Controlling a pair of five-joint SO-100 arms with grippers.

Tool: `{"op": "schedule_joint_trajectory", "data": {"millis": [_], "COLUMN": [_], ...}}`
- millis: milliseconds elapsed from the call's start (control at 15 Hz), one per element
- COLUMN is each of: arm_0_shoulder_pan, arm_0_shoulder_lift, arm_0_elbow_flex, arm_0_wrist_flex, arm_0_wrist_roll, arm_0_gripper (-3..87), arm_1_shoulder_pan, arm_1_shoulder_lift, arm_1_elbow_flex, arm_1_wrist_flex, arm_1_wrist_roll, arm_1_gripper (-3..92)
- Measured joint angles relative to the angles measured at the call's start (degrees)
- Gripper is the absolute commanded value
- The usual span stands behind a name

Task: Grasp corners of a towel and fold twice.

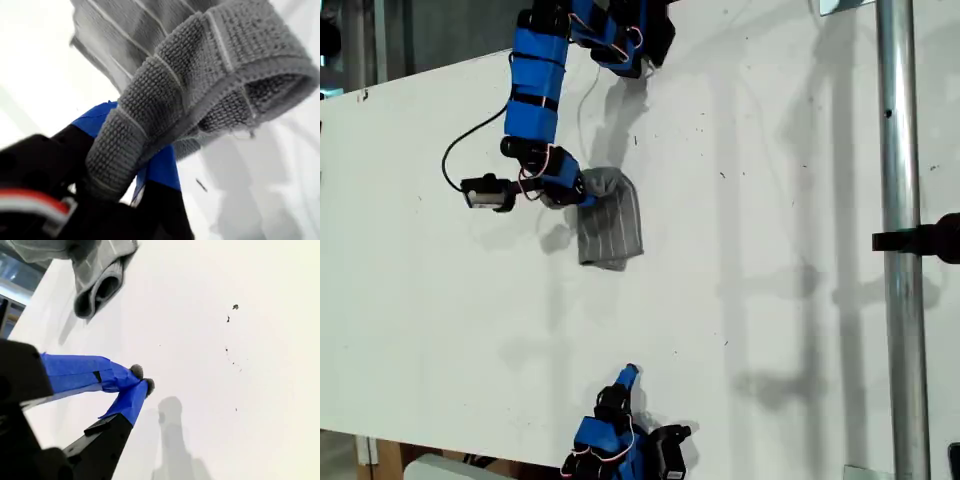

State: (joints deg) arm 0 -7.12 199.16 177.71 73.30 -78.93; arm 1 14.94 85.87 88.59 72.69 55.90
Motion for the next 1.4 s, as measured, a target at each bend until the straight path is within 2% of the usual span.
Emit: {"op": "schedule_joint_trajectory", "data": {"millis": [133,333,400,533,600,733,933,1133,1267,1400], "arm_0_shoulder_pan": [0.0,0.0,0.0,0.0,0.0,0.0,1.2,1.8,3.1,3.1], "arm_0_shoulder_lift": [0.0,0.0,0.0,0.0,0.0,0.0,0.0,0.0,0.0,0.0], "arm_0_elbow_flex": [0.0,0.0,0.0,0.0,0.0,0.0,0.4,0.4,0.4,0.6], "arm_0_wrist_flex": [0.0,0.0,0.0,0.0,0.0,0.2,1.2,1.2,1.2,1.2], "arm_0_wrist_roll": [0.0,0.0,0.0,0.0,0.0,-0.4,-4.9,-4.0,2.2,16.8], "arm_0_gripper": [-2.9,-2.9,-2.9,-2.9,-2.9,-2.8,-2.6,-2.5,-2.7,-2.7], "arm_1_shoulder_pan": [-2.4,-3.2,-3.3,-3.3,-2.7,0.7,5.4,8.1,9.0,10.4], "arm_1_shoulder_lift": [-10.1,-13.7,-13.7,-11.6,-9.1,0.6,22.0,49.3,74.3,97.9], "arm_1_elbow_flex": [-5.1,-5.6,-5.6,-5.6,-5.6,-2.8,10.8,38.7,60.6,72.2], "arm_1_wrist_flex": [-6.8,-13.4,-16.1,-20.1,-20.7,-20.8,-14.5,-11.1,-4.7,5.3], "arm_1_wrist_roll": [0.1,-0.3,-0.3,-0.6,-0.6,-1.3,-3.9,-0.7,4.4,8.1], "arm_1_gripper": [3.3,35.5,32.9,11.1,9.8,0.6,-0.2,-0.2,-0.2,0.2]}}
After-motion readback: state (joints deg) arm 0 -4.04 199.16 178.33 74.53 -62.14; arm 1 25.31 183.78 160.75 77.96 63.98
